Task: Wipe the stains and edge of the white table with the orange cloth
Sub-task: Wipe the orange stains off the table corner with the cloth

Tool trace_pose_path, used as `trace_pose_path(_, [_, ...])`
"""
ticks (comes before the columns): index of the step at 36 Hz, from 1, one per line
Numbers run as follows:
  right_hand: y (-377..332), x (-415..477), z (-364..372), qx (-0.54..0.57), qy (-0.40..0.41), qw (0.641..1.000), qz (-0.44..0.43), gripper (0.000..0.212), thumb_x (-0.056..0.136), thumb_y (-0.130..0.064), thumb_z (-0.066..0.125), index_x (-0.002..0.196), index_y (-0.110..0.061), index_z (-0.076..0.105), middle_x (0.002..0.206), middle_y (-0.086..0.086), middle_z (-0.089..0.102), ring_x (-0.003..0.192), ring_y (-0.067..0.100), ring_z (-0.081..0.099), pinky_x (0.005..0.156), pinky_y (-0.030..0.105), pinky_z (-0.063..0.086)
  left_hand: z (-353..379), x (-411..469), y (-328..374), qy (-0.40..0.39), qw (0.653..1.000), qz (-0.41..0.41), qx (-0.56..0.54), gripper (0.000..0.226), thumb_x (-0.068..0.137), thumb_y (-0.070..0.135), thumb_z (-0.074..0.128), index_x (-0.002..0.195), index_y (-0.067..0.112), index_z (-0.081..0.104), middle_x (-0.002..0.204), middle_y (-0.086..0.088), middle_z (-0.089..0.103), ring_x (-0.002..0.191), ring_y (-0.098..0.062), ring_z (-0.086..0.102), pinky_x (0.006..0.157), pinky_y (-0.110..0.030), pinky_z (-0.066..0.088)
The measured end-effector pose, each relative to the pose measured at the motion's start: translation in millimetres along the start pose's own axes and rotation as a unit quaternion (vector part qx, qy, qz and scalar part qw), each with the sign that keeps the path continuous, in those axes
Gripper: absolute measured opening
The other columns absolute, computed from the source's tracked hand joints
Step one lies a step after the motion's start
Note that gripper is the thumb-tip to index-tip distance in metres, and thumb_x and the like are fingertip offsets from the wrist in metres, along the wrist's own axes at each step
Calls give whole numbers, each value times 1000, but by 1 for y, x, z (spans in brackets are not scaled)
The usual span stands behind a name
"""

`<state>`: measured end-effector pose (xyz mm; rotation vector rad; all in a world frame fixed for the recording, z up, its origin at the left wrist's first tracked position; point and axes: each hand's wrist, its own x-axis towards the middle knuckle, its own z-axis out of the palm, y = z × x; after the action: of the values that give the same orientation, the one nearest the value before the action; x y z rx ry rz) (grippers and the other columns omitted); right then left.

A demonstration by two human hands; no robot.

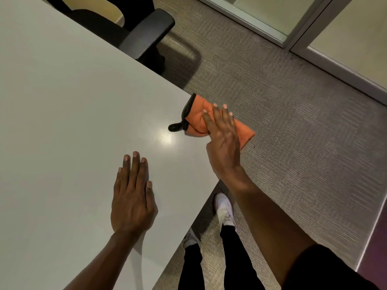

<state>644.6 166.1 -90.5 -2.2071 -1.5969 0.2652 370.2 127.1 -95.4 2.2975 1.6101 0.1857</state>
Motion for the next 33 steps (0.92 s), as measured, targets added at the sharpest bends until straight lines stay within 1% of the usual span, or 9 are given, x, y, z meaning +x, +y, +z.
trace_pose_path(8, [-25, -72, -1, 24, 4, 999, -45, 87, 78, 26, 29, 157, -5, 52, 168, 21, 43, 162, 40, 30, 127, 59, 35, 1, 0, -2, 7, 1000, 6, 1, 65, 115, 26, 32, 178, 14, 20, 189, -3, 9, 177, -25, 5, 140, -56, 19])
trace_pose_path(10, [-34, -107, -1, 39, 13, 997, -61, 82, 83, 30, 32, 156, -4, 52, 167, 20, 44, 162, 38, 33, 125, 60, 39, 1, 0, -3, 8, 1000, 8, 1, 65, 115, 25, 32, 178, 12, 21, 189, -5, 10, 177, -26, 5, 140, -56, 20])
trace_pose_path(12, [-40, -125, -3, 29, 7, 997, -67, 73, 97, 22, 19, 155, -4, 54, 166, 19, 46, 160, 35, 36, 122, 58, 44, 2, 1, -3, 11, 1000, 10, 2, 65, 115, 24, 33, 178, 12, 21, 189, -5, 11, 177, -27, 6, 140, -56, 21])
trace_pose_path(14, [-37, -122, -3, 19, 16, 998, -65, 71, 103, 15, 10, 155, -5, 55, 165, 19, 47, 160, 36, 37, 121, 58, 45, 1, 1, -3, 10, 1000, 10, 3, 65, 115, 24, 32, 178, 12, 21, 189, -5, 11, 177, -27, 7, 140, -56, 21])
trace_pose_path(17, [-25, -85, 3, 6, 21, 999, -48, 87, 83, 29, 27, 160, -6, 48, 169, 20, 40, 162, 40, 30, 125, 59, 38, 1, 1, -2, 7, 1000, 9, 7, 65, 115, 25, 32, 178, 12, 21, 189, -5, 10, 177, -27, 6, 140, -55, 20])
trace_pose_path(21, [-21, -2, 4, -38, -24, 999, 4, 92, 76, 3, 12, 164, -5, 40, 173, 24, 32, 164, 43, 22, 133, 57, 24, 1, 0, -3, 5, 1000, 8, 5, 65, 116, 26, 32, 178, 14, 19, 189, -3, 9, 177, -26, 4, 140, -55, 19])
trace_pose_path(24, [-32, 32, 2, -42, -31, 998, 36, 88, 77, 3, 18, 162, -2, 41, 170, 27, 35, 163, 45, 25, 134, 56, 21, 1, 0, -4, -4, 1000, 1, -1, 66, 116, 28, 32, 179, 16, 16, 190, 0, 5, 177, -24, 2, 141, -55, 18])
trace_pose_path(30, [-41, -18, 3, -55, -44, 997, -10, 89, 77, 12, 26, 163, -6, 40, 173, 24, 32, 163, 42, 26, 132, 56, 27, 1, 0, -3, 0, 1000, 3, 0, 66, 116, 28, 32, 179, 16, 15, 190, -2, 6, 177, -24, 3, 140, -56, 20])
trace_pose_path(33, [-49, -76, 8, -27, -38, 997, -59, 81, 91, 17, 10, 159, -4, 49, 168, 22, 42, 160, 41, 35, 125, 57, 40, 2, 1, -4, 4, 1000, 3, 5, 66, 115, 27, 33, 178, 14, 18, 190, -3, 8, 177, -25, 5, 140, -57, 22])
